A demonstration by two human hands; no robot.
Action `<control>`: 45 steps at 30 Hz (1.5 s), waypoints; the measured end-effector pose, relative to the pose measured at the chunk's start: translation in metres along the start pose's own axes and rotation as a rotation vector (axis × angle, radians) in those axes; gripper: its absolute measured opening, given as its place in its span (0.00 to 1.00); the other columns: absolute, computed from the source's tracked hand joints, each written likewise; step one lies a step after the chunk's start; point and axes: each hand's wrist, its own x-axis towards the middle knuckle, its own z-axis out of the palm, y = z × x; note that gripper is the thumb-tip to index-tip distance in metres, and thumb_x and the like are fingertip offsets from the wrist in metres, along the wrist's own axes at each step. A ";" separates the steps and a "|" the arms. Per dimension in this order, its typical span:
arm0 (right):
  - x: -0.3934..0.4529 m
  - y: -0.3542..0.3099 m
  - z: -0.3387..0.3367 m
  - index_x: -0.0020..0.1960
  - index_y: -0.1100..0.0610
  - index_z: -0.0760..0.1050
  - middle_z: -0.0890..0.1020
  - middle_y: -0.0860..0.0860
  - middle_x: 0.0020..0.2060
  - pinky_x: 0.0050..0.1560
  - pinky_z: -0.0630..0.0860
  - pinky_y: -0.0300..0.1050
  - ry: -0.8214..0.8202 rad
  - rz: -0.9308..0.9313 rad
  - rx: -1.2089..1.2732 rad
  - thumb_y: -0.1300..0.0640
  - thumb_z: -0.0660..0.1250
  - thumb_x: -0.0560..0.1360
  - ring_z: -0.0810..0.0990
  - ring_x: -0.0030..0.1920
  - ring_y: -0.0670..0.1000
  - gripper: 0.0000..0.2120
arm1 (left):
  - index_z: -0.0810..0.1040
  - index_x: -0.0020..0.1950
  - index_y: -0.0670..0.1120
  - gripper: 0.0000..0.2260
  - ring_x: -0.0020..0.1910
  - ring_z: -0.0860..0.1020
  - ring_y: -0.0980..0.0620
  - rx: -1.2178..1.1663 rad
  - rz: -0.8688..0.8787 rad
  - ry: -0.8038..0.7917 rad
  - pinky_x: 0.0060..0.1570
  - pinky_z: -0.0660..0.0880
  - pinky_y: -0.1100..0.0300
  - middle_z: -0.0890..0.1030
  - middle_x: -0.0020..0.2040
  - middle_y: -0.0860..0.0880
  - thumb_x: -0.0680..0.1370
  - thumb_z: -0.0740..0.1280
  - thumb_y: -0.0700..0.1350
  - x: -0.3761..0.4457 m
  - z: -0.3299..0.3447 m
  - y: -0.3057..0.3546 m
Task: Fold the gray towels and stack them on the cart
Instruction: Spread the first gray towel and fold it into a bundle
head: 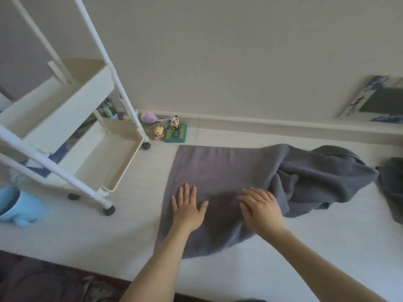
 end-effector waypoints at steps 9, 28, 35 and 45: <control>0.013 0.010 0.018 0.77 0.54 0.48 0.58 0.51 0.75 0.73 0.41 0.42 -0.288 0.285 0.032 0.41 0.49 0.80 0.53 0.76 0.50 0.30 | 0.41 0.78 0.48 0.40 0.77 0.39 0.47 0.010 0.074 0.093 0.71 0.34 0.44 0.40 0.78 0.45 0.70 0.31 0.66 0.016 0.010 0.027; -0.044 0.034 0.015 0.66 0.58 0.72 0.77 0.53 0.63 0.62 0.66 0.51 -0.346 0.262 -0.166 0.39 0.39 0.79 0.76 0.63 0.54 0.34 | 0.40 0.78 0.49 0.31 0.76 0.37 0.45 0.083 0.105 0.085 0.71 0.34 0.42 0.38 0.78 0.44 0.80 0.44 0.62 0.042 0.010 0.051; -0.048 0.034 0.012 0.60 0.56 0.77 0.81 0.54 0.57 0.60 0.63 0.50 -0.285 0.346 -0.219 0.41 0.45 0.79 0.79 0.58 0.57 0.28 | 0.56 0.77 0.49 0.31 0.76 0.54 0.39 0.144 0.365 0.143 0.72 0.44 0.40 0.56 0.77 0.41 0.76 0.47 0.61 0.011 0.030 0.070; -0.054 0.082 -0.020 0.65 0.54 0.72 0.72 0.54 0.68 0.66 0.58 0.52 0.074 0.605 -0.153 0.45 0.54 0.77 0.68 0.67 0.59 0.22 | 0.44 0.78 0.50 0.28 0.77 0.38 0.47 0.053 0.357 0.052 0.72 0.34 0.44 0.39 0.78 0.44 0.81 0.46 0.59 0.001 0.028 0.103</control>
